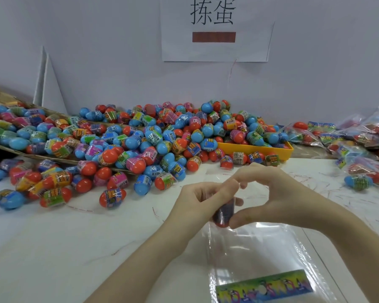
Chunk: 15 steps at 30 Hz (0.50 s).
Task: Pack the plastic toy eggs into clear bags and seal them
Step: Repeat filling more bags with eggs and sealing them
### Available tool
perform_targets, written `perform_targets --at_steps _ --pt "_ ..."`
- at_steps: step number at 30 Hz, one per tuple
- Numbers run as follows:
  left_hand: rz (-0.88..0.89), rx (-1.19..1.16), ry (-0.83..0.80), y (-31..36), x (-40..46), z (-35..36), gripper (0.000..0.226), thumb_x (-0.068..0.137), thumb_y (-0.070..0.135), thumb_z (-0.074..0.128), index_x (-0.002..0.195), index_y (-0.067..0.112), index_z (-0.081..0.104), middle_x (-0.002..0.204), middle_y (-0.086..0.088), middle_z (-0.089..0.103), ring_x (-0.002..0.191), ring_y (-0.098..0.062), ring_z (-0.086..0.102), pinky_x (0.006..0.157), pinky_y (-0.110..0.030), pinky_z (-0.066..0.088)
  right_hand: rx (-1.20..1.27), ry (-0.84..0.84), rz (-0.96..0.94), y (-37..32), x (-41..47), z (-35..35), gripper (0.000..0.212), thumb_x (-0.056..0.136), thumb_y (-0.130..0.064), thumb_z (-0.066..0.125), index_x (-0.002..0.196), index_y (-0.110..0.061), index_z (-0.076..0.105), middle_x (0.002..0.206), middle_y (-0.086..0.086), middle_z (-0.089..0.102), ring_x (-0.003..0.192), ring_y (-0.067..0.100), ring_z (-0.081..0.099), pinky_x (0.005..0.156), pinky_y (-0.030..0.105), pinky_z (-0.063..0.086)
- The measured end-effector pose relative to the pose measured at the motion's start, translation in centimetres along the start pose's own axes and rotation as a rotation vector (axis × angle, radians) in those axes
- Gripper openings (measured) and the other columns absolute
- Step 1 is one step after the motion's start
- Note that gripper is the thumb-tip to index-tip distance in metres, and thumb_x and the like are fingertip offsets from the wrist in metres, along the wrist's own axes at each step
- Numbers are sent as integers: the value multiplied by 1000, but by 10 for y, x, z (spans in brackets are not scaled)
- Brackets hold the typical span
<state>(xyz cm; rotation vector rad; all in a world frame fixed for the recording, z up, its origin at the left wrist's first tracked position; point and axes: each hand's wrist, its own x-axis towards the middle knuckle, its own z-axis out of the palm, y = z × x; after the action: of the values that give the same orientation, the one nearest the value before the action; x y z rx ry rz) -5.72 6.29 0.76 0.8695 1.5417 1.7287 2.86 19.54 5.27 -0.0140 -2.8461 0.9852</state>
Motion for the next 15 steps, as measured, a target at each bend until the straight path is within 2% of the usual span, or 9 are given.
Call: perform_targets --at_steps 3,5,7,10,13,15 --pt "-59 -60 -20 -1 2 -3 33 66 53 73 85 25 75 94 -11 72 81 -18 67 72 -30 55 -15 33 -8 2 1 1 40 46 -58 64 83 -44 61 81 -20 58 84 1 43 86 40 39" --pt "-129 -162 -59 -2 2 -6 31 66 37 72 89 17 75 95 -15 70 83 -20 64 82 -35 54 -16 52 -9 4 2 0 40 48 -59 63 85 -44 62 75 -17 56 81 0 42 86 41 39" --pt "-208 -213 -120 -3 3 -8 32 61 34 76 83 11 76 90 -13 68 85 -22 62 92 -38 49 -18 89 -13 8 2 0 39 50 -57 63 86 -44 63 70 -14 53 79 0 41 87 39 37" --pt "-233 -257 -150 -2 3 -8 35 60 34 79 85 9 76 85 -10 69 83 -22 68 86 -33 53 -12 115 -32 8 3 2 38 50 -59 59 84 -42 65 70 -9 52 78 -3 38 84 33 32" --pt "-219 -212 -141 -1 3 -8 43 64 37 71 96 9 72 94 -12 69 85 -26 69 82 -34 54 -62 137 -40 9 4 6 46 50 -64 52 78 -31 70 70 -14 49 79 -3 34 83 34 28" --pt "-223 -209 -152 -1 2 -8 47 64 42 71 100 11 70 99 -10 71 86 -27 70 76 -32 57 -123 173 -41 9 7 10 22 60 -58 55 68 -39 63 77 -17 47 84 -3 32 82 34 23"
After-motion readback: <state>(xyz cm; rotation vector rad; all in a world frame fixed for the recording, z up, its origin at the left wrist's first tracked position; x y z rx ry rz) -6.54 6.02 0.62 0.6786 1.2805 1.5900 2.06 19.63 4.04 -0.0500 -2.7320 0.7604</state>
